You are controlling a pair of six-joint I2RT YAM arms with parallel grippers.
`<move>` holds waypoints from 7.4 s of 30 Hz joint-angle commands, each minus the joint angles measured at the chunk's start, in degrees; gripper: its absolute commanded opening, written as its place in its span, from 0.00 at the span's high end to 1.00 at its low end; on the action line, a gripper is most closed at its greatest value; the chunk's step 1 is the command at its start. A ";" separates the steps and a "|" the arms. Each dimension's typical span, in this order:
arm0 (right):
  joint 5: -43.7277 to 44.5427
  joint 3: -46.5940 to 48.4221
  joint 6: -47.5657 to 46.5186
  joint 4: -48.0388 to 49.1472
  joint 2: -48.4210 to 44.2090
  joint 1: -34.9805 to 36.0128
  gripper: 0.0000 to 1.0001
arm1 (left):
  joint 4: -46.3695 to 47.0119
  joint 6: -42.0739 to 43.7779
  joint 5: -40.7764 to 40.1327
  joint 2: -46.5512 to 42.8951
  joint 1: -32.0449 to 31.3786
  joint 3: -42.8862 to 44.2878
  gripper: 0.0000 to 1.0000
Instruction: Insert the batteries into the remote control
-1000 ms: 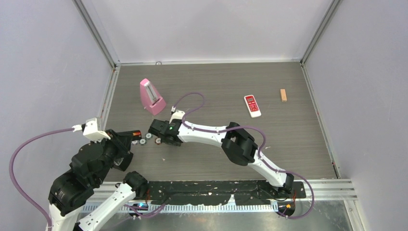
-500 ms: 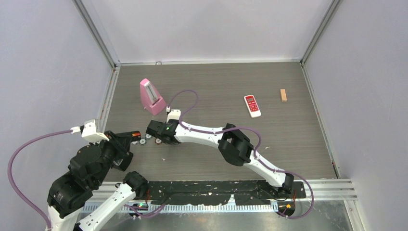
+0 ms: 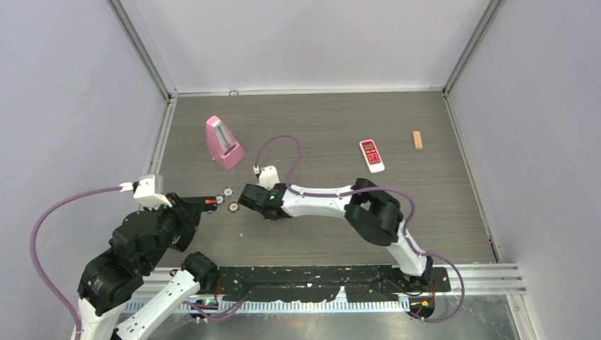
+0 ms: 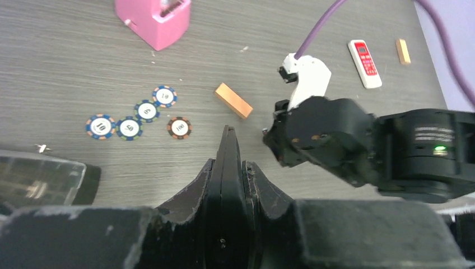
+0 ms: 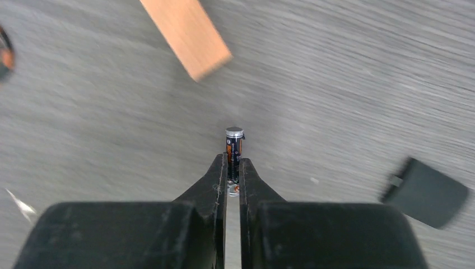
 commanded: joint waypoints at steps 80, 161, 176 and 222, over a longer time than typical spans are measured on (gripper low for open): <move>-22.89 -42.11 -97.65 -1.32 -49.71 -28.27 0.51 | 33.23 7.95 22.61 -0.45 0.10 -14.43 1.00; -19.14 -45.89 -103.76 9.62 -36.35 -20.07 0.51 | 29.56 6.73 16.97 -2.37 0.11 -14.63 1.00; -21.84 -35.74 -94.19 4.31 -25.64 -21.16 0.62 | 28.44 6.74 16.55 -2.41 0.21 -14.01 1.00; -14.98 -33.31 -28.47 1.89 -28.38 -28.20 0.63 | 29.82 2.08 20.04 -1.67 0.18 -17.22 1.00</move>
